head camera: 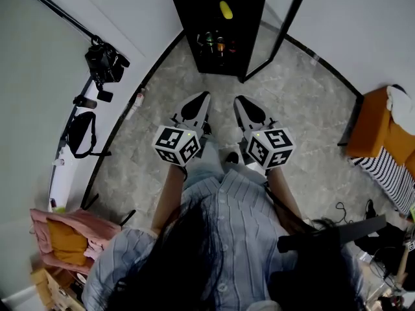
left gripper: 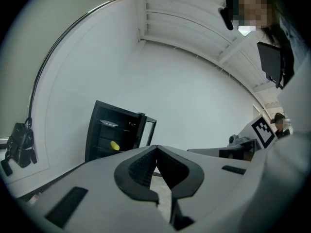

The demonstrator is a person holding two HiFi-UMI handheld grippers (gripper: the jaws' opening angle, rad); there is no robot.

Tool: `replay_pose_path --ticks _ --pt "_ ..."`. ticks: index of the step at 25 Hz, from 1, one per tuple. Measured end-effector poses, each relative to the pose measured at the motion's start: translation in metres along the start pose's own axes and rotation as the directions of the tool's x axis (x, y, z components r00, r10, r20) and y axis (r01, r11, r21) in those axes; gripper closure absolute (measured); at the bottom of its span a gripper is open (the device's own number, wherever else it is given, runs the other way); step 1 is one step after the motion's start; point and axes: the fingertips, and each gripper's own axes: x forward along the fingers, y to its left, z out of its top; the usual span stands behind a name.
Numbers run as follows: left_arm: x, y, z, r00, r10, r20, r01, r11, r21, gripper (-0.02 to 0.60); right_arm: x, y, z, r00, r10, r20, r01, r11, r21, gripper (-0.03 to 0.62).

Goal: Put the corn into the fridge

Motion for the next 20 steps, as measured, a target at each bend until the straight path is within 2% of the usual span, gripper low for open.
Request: replay_pose_path --ticks 13,20 --pt "0.001 -0.006 -0.005 1.000 -0.014 -0.021 0.015 1.000 0.026 0.574 0.002 0.004 -0.003 1.000 0.008 -0.002 -0.008 0.999 -0.036 0.560" --pt "-0.007 0.006 -0.006 1.000 0.002 -0.024 -0.001 1.000 0.018 0.574 0.010 0.011 -0.010 1.000 0.007 -0.025 -0.008 0.999 -0.046 0.560"
